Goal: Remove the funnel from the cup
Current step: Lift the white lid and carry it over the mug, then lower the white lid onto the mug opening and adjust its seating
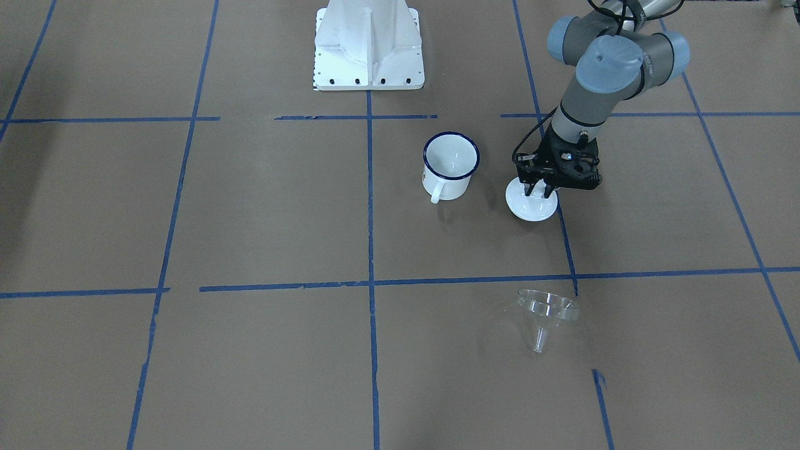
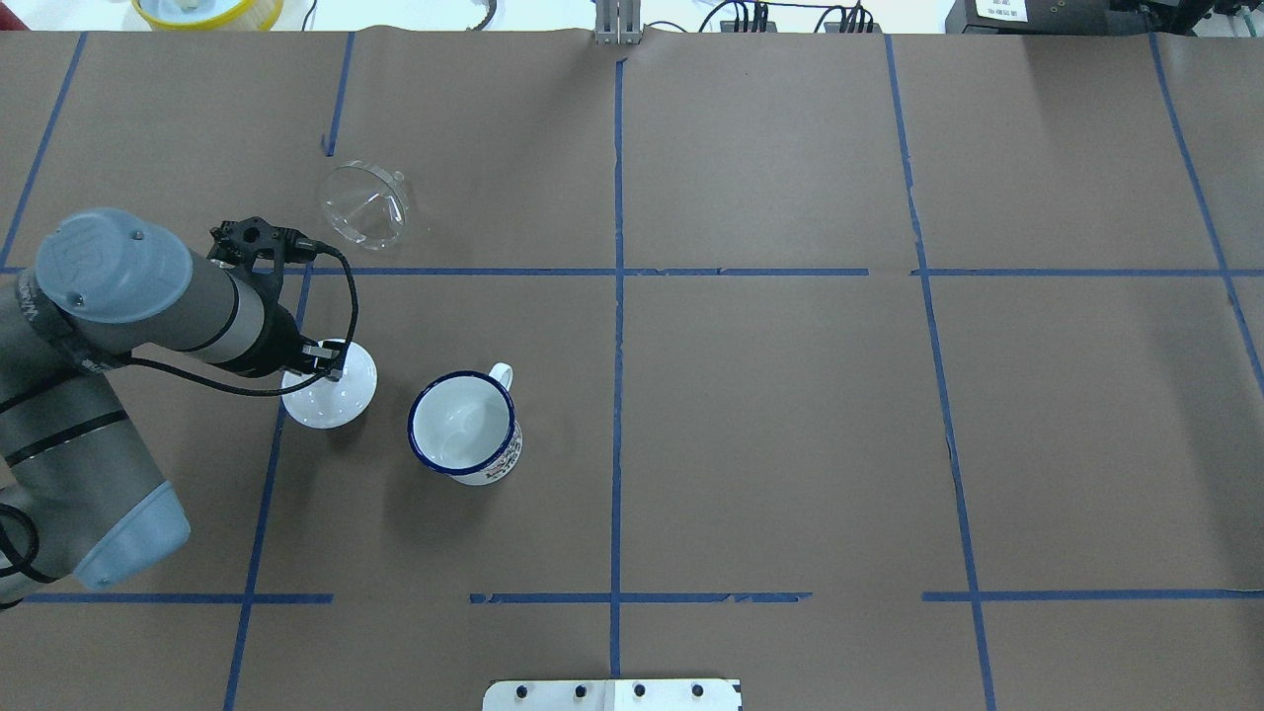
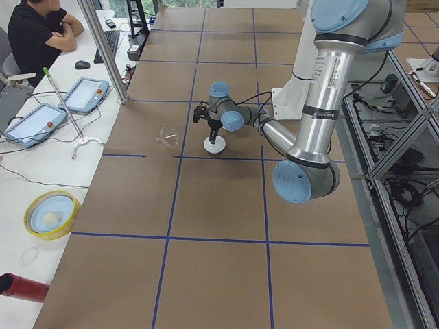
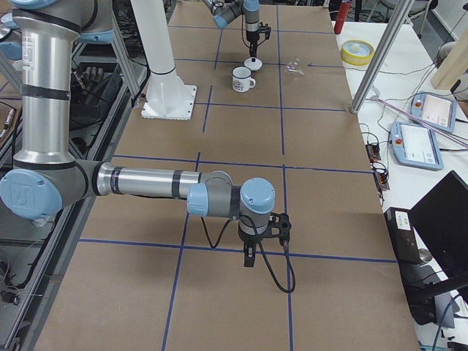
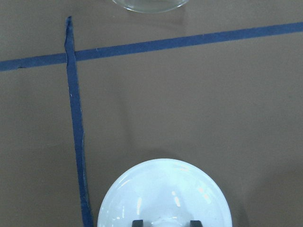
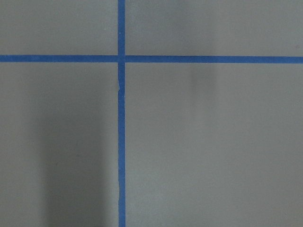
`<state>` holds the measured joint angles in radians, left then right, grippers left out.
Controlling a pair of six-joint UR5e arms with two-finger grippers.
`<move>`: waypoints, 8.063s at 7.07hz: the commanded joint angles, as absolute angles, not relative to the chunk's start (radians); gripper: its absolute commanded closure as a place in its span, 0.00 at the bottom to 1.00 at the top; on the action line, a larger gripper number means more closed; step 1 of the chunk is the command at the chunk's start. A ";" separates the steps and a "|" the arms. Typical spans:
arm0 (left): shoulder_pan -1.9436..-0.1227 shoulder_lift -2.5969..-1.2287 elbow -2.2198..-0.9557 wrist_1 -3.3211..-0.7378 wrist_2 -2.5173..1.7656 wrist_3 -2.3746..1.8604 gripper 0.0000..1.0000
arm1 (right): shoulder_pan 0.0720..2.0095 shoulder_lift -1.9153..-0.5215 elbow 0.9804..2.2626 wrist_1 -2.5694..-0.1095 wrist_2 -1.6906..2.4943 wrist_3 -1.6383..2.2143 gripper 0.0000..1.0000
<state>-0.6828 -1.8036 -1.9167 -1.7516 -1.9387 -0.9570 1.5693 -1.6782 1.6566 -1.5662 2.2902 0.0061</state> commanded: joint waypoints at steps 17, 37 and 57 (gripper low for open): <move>-0.565 -2.117 -1.985 -1.391 -1.927 -1.321 1.00 | 1.569 -1.678 1.657 -1.566 2.290 0.006 0.00; -0.529 -2.115 -1.971 -1.391 -1.928 -1.322 1.00 | 1.569 -1.678 1.657 -1.566 2.290 0.006 0.00; -0.537 -2.114 -1.973 -1.390 -1.925 -1.299 1.00 | 1.569 -1.678 1.657 -1.566 2.290 0.006 0.00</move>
